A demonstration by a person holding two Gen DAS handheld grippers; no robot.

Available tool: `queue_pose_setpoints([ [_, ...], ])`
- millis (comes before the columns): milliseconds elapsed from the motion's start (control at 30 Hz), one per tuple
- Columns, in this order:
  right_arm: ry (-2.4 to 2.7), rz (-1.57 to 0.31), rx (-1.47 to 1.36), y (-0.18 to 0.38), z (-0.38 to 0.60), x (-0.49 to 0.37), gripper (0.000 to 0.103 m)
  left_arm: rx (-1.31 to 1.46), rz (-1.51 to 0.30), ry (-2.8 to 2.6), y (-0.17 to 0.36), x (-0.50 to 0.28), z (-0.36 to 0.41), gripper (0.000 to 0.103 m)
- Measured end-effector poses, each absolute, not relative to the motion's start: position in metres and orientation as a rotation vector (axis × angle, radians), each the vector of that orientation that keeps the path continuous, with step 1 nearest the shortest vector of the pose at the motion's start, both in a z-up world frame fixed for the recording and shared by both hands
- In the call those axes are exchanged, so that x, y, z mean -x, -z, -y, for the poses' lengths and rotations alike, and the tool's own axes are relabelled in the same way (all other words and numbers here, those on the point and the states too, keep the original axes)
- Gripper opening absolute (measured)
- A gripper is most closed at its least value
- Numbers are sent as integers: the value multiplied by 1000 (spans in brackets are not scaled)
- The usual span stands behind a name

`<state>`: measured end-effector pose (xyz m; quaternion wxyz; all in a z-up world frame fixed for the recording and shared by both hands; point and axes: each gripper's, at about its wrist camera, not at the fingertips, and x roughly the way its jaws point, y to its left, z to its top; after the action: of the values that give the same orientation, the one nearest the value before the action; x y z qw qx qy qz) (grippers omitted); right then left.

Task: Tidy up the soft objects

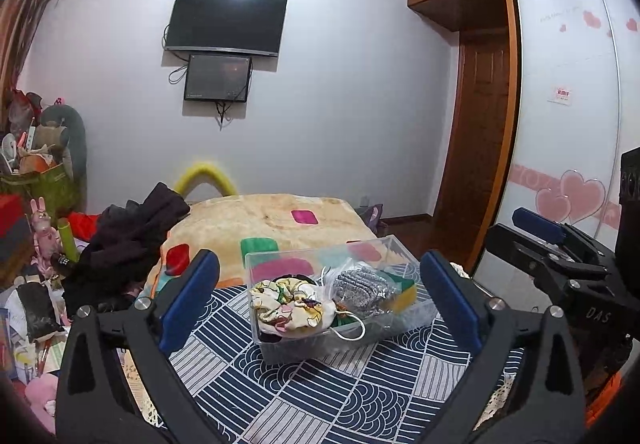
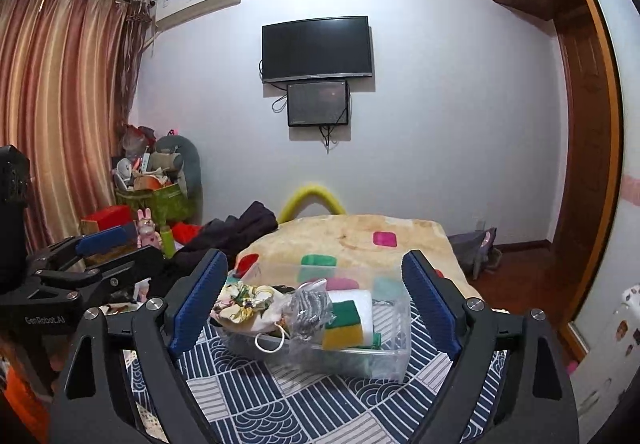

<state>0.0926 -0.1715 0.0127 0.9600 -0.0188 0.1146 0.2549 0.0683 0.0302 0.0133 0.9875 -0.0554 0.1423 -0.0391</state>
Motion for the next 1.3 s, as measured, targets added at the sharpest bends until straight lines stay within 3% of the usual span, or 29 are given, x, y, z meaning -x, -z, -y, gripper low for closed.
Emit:
queue_pose_setpoints([
  [867,-526,-230,31,-13,174,-85,88,111,-296,85,-10,-69,-30,102],
  [1300,-524,-222,23,-16,175,-84,94,117,-296,86,-10,-68,-29,102],
])
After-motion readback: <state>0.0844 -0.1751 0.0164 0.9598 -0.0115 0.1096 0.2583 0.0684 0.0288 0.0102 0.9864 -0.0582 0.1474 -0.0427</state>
